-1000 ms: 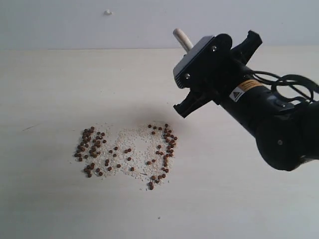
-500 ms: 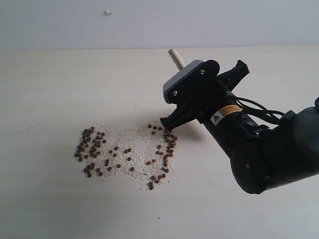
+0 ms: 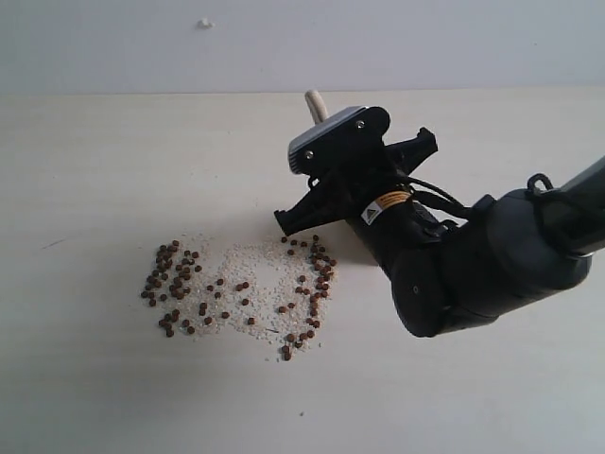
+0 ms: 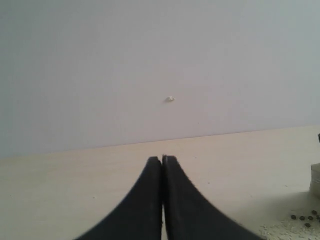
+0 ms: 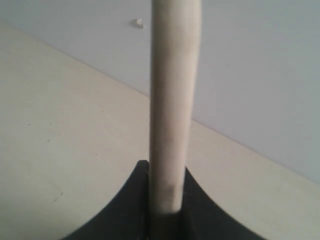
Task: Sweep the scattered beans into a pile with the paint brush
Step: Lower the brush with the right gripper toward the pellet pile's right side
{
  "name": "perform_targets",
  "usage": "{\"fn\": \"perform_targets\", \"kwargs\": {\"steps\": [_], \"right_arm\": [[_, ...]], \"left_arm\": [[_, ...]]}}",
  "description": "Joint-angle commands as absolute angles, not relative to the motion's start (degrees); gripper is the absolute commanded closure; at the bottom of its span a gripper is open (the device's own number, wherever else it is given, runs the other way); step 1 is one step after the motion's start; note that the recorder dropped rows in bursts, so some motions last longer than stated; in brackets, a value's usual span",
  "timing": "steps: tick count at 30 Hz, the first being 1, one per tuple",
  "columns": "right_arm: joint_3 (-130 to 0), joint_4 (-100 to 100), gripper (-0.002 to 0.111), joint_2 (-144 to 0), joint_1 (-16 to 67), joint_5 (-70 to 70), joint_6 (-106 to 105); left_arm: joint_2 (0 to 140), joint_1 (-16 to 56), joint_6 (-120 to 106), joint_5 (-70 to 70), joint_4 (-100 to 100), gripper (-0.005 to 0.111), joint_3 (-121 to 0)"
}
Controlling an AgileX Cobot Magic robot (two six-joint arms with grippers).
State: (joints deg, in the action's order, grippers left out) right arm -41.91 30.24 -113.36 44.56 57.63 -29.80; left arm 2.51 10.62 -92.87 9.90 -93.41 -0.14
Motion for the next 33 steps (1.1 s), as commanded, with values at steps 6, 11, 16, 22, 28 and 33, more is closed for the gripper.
{"fn": "perform_targets", "kwargs": {"steps": [6,11,16,22,28,33], "right_arm": [[-44.0,29.4,0.108,-114.7,44.6,50.7,-24.8],[-44.1,28.6,0.108,-114.7,46.4,49.8,-19.3],[-44.4,29.2,0.108,-114.7,49.4,51.4,-19.1],[-44.4,33.1,0.108,-113.6,50.7,53.9,-17.7],[-44.4,36.7,0.108,-107.9,50.7,55.5,-21.2],[-44.4,54.3,0.108,-103.0,50.7,55.1,-43.8]], "left_arm": [[2.2,11.0,-93.0,9.8,-93.3,0.107,0.0],[2.2,11.0,-93.0,9.8,-93.3,0.107,0.0],[2.2,11.0,-93.0,9.8,-93.3,0.107,0.0],[2.2,11.0,-93.0,9.8,-93.3,0.107,0.0],[2.2,11.0,-93.0,9.8,-93.3,0.107,0.0],[2.2,11.0,-93.0,9.8,-93.3,0.107,0.0]]}}
